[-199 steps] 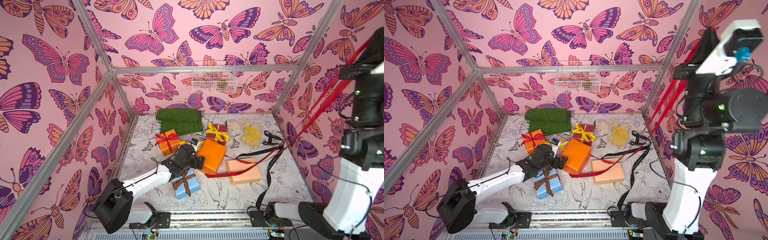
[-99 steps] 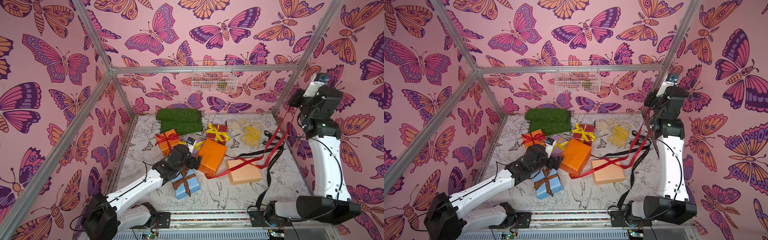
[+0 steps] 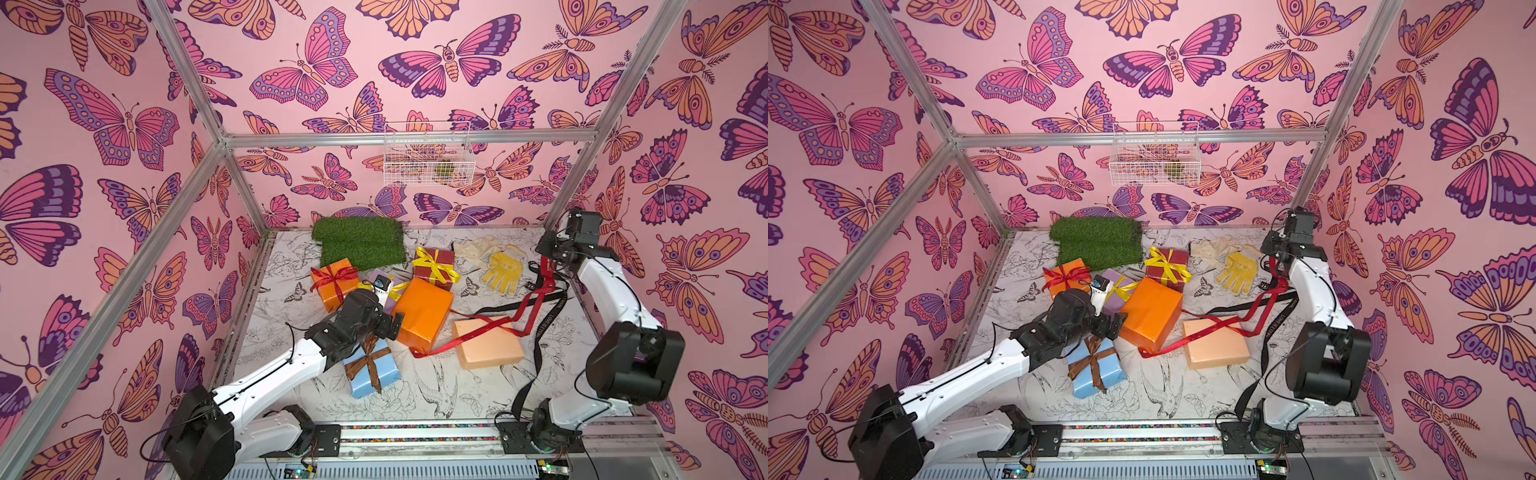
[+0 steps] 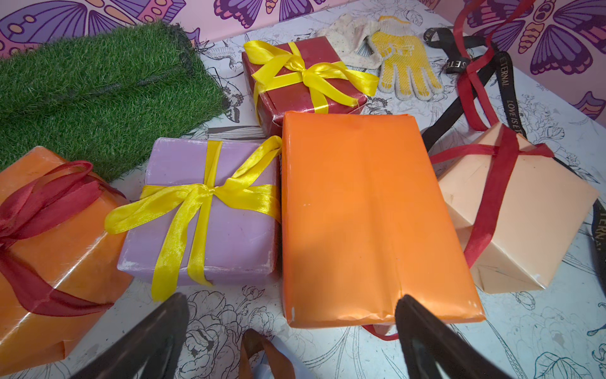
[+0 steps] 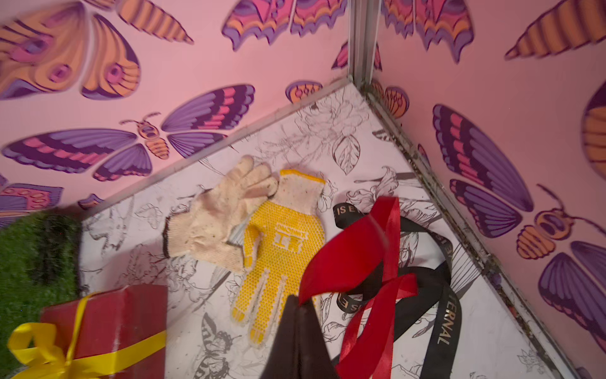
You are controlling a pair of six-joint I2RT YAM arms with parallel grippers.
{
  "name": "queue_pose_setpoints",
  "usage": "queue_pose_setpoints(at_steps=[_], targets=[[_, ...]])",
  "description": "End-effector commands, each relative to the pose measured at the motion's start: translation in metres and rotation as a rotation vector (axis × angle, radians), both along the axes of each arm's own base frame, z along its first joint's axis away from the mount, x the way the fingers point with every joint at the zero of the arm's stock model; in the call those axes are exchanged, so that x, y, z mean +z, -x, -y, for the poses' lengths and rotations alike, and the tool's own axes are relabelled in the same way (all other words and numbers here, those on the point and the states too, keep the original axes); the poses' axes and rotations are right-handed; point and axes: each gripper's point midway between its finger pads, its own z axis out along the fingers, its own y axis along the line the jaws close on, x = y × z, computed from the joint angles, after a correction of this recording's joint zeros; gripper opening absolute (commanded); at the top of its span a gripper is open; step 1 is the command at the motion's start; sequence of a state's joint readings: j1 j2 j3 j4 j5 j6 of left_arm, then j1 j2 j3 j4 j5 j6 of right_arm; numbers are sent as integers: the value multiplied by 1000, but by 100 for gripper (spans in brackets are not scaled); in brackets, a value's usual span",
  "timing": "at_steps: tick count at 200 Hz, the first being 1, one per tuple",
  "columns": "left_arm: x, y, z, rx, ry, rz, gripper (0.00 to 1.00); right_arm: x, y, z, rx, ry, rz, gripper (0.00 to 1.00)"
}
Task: Untie the ribbon bows on the gift boxes
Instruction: Place the ribbon at the center of the board.
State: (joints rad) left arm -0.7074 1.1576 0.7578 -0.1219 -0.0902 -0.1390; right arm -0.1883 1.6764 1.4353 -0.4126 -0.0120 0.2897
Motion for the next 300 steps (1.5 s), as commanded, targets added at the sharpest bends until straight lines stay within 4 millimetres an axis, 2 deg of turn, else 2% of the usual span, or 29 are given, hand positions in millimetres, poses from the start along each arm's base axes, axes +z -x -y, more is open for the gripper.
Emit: queue_pose_setpoints(at_steps=[1, 8, 18, 29, 38, 52, 63, 74, 96, 116, 136, 145, 150, 155, 194, 213, 235, 253, 274, 300], targets=[[1, 5, -6, 1, -16, -8, 100, -25, -7, 1, -10, -46, -113, 0], [1, 6, -7, 3, -16, -8, 100, -32, -8, 0, -5, -58, -155, 7], [1, 7, -8, 3, -17, -10, 100, -40, -6, -3, 8, -74, -217, 33], [2, 7, -8, 5, -16, -11, 100, -43, -2, -5, 11, -80, -250, 50], [2, 7, -8, 4, -14, -11, 100, -41, 3, -7, 5, -75, -259, 60], [2, 5, -7, 7, -15, -15, 100, -34, 14, -16, 9, -63, -246, 67], [3, 3, -6, 11, -18, -15, 100, -28, 22, -28, 28, -75, -218, 67], [4, 1, -6, 20, -21, -15, 100, -21, 27, -49, 84, -99, -184, 67], [2, -6, -10, 63, -43, -33, 100, -12, 35, -118, 281, -160, -160, 67], [0, -9, -12, 74, -40, -61, 100, -14, 49, -173, 431, -220, -180, 67], [1, -7, -7, 52, -16, -81, 100, -24, 68, -208, 519, -299, -207, 65], [2, -5, -6, 45, -7, -84, 100, -28, 78, -216, 530, -312, -222, 63], [2, -5, -7, 45, -6, -83, 100, -38, 85, -219, 530, -317, -250, 61], [3, -5, -7, 47, -6, -80, 100, -31, 94, -224, 545, -313, -234, 60], [0, -6, -9, 49, -14, -83, 100, -44, 167, -268, 619, -369, -258, 56], [-2, -6, -8, 47, -15, -89, 100, -53, 200, -274, 604, -380, -260, 53], [-2, -6, -9, 45, -20, -86, 100, -61, 231, -276, 585, -458, -256, 45], [-2, -6, -9, 43, -20, -86, 100, -72, 251, -278, 573, -495, -272, 42], [-3, -7, -9, 46, -14, -87, 100, -90, 267, -285, 570, -493, -304, 45], [-1, -7, -8, 45, -6, -85, 100, -106, 271, -300, 540, -519, -299, 47]])
